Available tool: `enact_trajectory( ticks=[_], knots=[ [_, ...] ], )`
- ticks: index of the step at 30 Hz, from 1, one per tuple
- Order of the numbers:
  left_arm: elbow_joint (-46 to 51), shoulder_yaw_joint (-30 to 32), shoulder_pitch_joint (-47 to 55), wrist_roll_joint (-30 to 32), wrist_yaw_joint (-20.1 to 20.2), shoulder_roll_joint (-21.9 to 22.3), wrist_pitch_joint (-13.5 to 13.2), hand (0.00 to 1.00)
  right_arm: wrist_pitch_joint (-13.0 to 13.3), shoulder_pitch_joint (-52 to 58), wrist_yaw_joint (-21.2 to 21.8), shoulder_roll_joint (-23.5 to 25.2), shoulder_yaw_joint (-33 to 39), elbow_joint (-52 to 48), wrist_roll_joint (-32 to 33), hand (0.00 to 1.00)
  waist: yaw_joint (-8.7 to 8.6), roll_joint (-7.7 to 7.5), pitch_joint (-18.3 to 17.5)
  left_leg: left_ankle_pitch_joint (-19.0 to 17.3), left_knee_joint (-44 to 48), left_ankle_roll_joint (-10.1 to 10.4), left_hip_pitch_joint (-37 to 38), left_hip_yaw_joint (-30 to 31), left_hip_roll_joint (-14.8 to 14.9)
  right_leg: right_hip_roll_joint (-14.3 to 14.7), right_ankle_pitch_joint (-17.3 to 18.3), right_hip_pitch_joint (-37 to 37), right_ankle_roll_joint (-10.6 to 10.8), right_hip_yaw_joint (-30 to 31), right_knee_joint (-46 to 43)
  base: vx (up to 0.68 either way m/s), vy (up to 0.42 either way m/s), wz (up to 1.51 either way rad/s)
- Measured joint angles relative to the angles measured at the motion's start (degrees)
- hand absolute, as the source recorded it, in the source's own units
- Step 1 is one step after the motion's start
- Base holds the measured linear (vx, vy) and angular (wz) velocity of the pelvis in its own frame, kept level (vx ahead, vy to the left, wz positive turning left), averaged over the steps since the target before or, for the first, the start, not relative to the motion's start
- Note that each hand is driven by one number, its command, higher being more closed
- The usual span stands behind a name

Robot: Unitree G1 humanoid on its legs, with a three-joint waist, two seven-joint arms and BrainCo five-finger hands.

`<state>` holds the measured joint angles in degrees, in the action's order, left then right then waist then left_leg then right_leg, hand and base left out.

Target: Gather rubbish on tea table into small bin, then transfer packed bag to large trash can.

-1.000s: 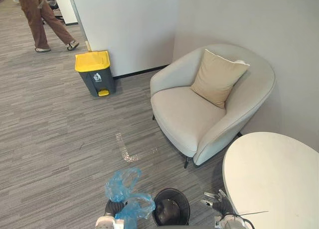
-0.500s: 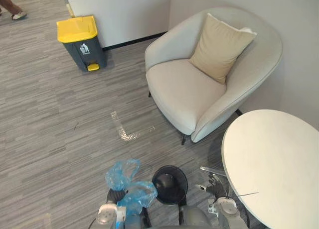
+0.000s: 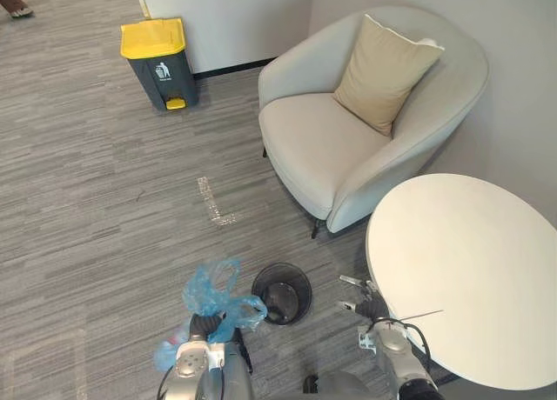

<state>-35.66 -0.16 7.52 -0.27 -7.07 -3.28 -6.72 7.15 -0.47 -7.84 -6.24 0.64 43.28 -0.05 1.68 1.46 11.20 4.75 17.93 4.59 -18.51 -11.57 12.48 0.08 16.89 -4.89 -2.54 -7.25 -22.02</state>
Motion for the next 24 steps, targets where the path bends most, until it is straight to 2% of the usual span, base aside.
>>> enact_trajectory(
  ticks=[1, 2, 3, 4, 5, 6, 7, 8, 10, 11, 13, 19, 24],
  knots=[
    [-0.1, -0.7, 0.2, 0.0, 0.1, -0.1, 0.0, 1.0, -0.1, 0.7, -0.1, 0.2, 1.4, 0.2, 0.0, 0.0, -0.27, -0.21, 0.2, -4.7, 6.4, -1.8, -1.0, 0.3, -0.9, -1.0, -0.9, -1.2, -0.4, -0.8, 0.0, -0.36, -0.026, 0.37],
    [-0.1, -1.1, 0.4, 0.0, 0.4, -0.1, 0.0, 1.0, -0.5, 1.3, 0.0, 0.2, 1.5, 0.3, 0.0, 0.0, -0.33, -0.02, 0.0, -9.3, 11.8, -1.9, -0.7, 0.2, -1.8, -1.8, -2.2, -2.2, -0.2, -1.3, 0.6, -0.28, 0.014, 0.34],
    [-0.1, -1.2, 0.6, 0.0, 0.6, -0.1, 0.0, 1.0, -0.6, 1.6, 0.0, 0.2, 1.5, 0.3, -0.1, 0.0, -0.34, 0.06, 0.0, -11.0, 13.7, -1.5, -0.2, 0.1, -1.9, -2.1, -2.7, -2.6, -0.1, -1.5, 0.9, -0.23, 0.052, 0.28],
    [-0.2, -1.6, 0.8, 0.1, 0.9, -0.1, 0.0, 1.0, -0.9, 2.3, 0.0, 0.4, 1.6, 0.4, -0.1, 0.0, -0.5, 0.5, -0.3, -14.8, 17.1, -1.0, 1.5, -0.1, -1.9, -2.5, -3.9, -3.1, 0.2, -2.1, 1.8, -0.15, 0.101, 0.33],
    [-1.4, -1.9, 1.0, 0.1, 1.2, 0.0, 0.1, 1.0, -1.1, 3.1, 0.2, 0.9, 1.7, 0.5, -0.1, 0.0, -1.15, 0.74, -0.5, -17.8, 17.7, -0.6, 5.3, -0.5, -2.0, -2.9, -5.2, -3.3, 1.0, -2.8, 2.8, -0.12, 0.124, 0.36],
    [-1.9, -1.9, 1.0, 0.1, 1.3, 0.0, 0.1, 1.0, -1.1, 3.4, 0.3, 1.1, 1.9, 0.5, -0.2, 0.0, -1.41, 0.78, -0.5, -18.6, 16.7, -0.3, 6.8, -0.8, -2.0, -3.1, -5.5, -3.3, 1.3, -3.0, 3.1, -0.09, 0.154, 0.48],
    [-3.5, -2.2, 0.9, 0.2, 1.4, 0.0, 0.2, 1.0, -1.2, 4.1, 0.6, 1.6, 3.4, 0.6, -0.3, 0.0, -1.96, 1.47, -1.0, -19.9, 8.0, 0.8, 11.1, -1.6, -2.7, -3.1, -6.6, -3.6, 2.5, -3.7, 4.3, -0.13, 0.206, 0.48],
    [-4.5, -2.2, 0.5, 0.3, 1.7, -0.4, 0.5, 1.0, -1.5, 4.3, 0.6, 2.8, 3.9, 1.4, -0.3, 0.0, -2.49, 0.97, -1.7, -19.1, 0.1, 0.6, 13.0, -2.1, -4.3, -3.4, -8.4, -4.1, 3.5, -3.8, 6.4, -0.14, 0.193, 0.44],
    [-5.4, -2.2, 0.5, 0.4, 1.7, -1.0, 0.9, 1.0, -1.7, 5.3, 1.0, 3.9, 3.9, 2.2, -0.5, 0.0, -2.44, -0.3, -2.8, -16.0, -4.9, -0.1, 14.2, -2.5, -6.4, -4.4, -10.9, -3.5, 4.3, -3.7, 10.0, -0.09, 0.139, 0.16],
    [-6.8, -2.8, 0.8, 1.3, 1.9, -1.2, 0.9, 1.0, -1.7, 5.5, 1.0, 4.0, 3.8, 2.8, -0.9, 0.0, -2.51, -0.28, -3.9, -14.3, -8.0, -1.1, 15.0, -2.4, -7.9, -5.1, -13.1, -2.3, 5.0, -3.8, 13.5, -0.06, 0.132, 0.09],
    [-7.4, -3.5, 1.1, 1.5, 2.0, -1.4, 0.9, 1.0, -1.8, 5.9, 1.0, 3.9, 4.0, 3.0, -1.3, 0.0, -2.53, -0.04, -4.2, -13.8, -8.8, -1.7, 15.5, -2.5, -8.7, -5.5, -14.6, -1.3, 5.4, -3.6, 15.6, -0.05, 0.132, 0.02],
    [-10.1, -3.5, 1.4, 2.4, 1.9, -2.2, 0.9, 1.0, -1.8, 6.5, 1.0, 4.0, 4.3, 4.6, -1.7, 0.0, -2.52, -0.35, -6.2, -11.1, -13.1, -2.5, 17.1, -1.8, -10.3, -6.0, -16.7, 0.0, 5.9, -4.1, 18.5, -0.04, 0.049, 0.05],
    [-11.1, -3.1, 0.9, 2.4, 1.0, -2.4, 0.9, 1.0, -1.8, 6.0, 0.7, 4.0, 4.7, 5.5, -2.2, 0.0, -2.52, -1.33, -6.5, -8.8, -16.3, -2.7, 16.9, 1.2, -11.5, -6.7, -16.9, 0.9, 6.0, -8.0, 20.2, -0.03, 0.002, 0.32]
  ],
)
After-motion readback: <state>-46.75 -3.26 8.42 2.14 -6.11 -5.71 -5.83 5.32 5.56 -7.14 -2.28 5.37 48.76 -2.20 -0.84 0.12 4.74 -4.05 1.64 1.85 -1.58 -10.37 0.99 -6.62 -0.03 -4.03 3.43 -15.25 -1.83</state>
